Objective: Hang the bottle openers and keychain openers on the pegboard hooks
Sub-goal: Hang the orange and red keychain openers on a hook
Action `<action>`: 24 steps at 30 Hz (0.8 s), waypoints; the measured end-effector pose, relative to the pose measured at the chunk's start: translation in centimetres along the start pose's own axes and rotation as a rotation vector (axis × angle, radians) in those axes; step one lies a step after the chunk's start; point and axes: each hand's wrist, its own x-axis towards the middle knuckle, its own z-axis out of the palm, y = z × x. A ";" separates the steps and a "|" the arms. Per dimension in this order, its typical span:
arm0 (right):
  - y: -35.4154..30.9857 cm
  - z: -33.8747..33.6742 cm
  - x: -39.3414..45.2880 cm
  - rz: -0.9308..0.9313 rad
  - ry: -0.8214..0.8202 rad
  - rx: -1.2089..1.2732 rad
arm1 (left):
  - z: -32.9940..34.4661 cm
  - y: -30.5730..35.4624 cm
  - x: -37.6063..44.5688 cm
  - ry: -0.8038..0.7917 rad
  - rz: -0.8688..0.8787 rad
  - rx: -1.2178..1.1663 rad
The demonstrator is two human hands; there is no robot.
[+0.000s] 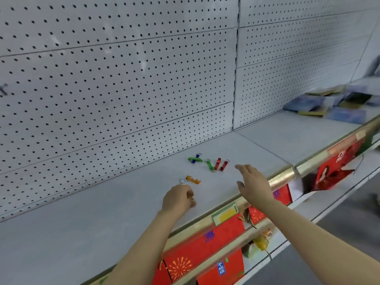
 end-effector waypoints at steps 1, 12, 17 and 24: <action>0.4 0.6 0.7 -0.005 -0.018 0.005 | 0.3 0.1 0.6 -0.031 -0.002 -0.005; 3.8 5.8 6.4 -0.007 -0.163 0.057 | 1.3 -0.9 3.7 -0.128 -0.097 -0.082; 6.0 6.0 10.6 0.116 -0.223 0.161 | 1.2 -1.2 4.1 -0.152 -0.145 -0.108; 8.7 5.8 16.3 -0.041 -0.445 0.145 | 0.9 -1.6 4.5 -0.136 -0.184 -0.198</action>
